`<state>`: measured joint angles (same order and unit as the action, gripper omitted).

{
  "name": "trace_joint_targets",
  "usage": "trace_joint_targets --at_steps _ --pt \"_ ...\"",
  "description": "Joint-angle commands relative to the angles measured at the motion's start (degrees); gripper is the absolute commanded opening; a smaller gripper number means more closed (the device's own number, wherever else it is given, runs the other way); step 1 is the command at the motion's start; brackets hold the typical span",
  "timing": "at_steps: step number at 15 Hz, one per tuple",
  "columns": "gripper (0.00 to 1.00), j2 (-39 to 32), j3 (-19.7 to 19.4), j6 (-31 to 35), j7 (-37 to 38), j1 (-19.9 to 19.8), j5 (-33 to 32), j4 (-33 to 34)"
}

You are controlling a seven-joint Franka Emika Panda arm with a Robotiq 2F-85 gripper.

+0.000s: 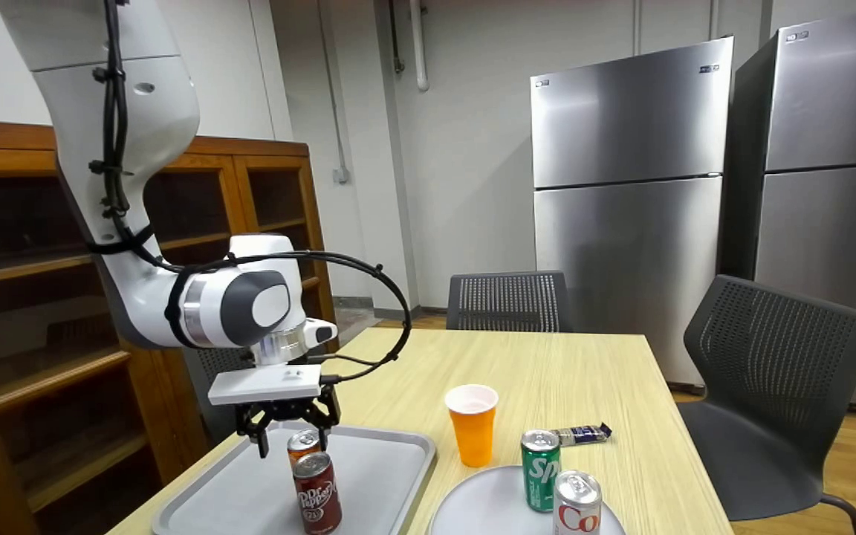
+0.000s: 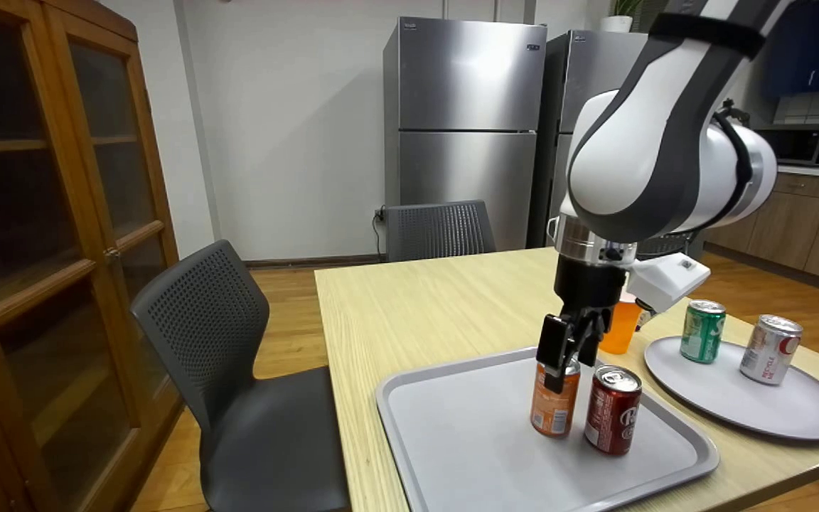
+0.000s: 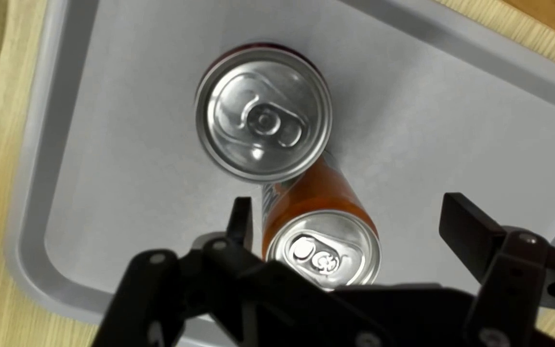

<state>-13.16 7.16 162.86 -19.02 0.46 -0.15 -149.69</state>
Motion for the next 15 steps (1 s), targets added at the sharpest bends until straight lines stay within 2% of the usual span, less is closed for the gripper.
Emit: trace_joint_targets --at_steps 1,6,7,8,12,13,15 --pt "1.00 -1.58 -0.54 -0.21 0.99 0.02 -1.76 1.95" --pt "1.00 -3.07 -0.40 -0.32 1.05 -0.07 -1.72 3.43" --pt "0.75 -3.21 -0.34 -0.27 0.95 -0.12 -1.72 3.54" --pt "0.74 -3.39 -0.17 -0.41 0.77 -0.24 -1.57 3.72" --pt "0.42 -3.32 -0.29 -0.59 0.90 -0.20 -1.79 4.01" --pt "0.38 -2.96 -0.31 -0.55 0.81 -0.21 -1.87 3.87" --pt "0.38 -2.11 -0.17 -0.74 0.57 -0.31 -1.88 3.56"
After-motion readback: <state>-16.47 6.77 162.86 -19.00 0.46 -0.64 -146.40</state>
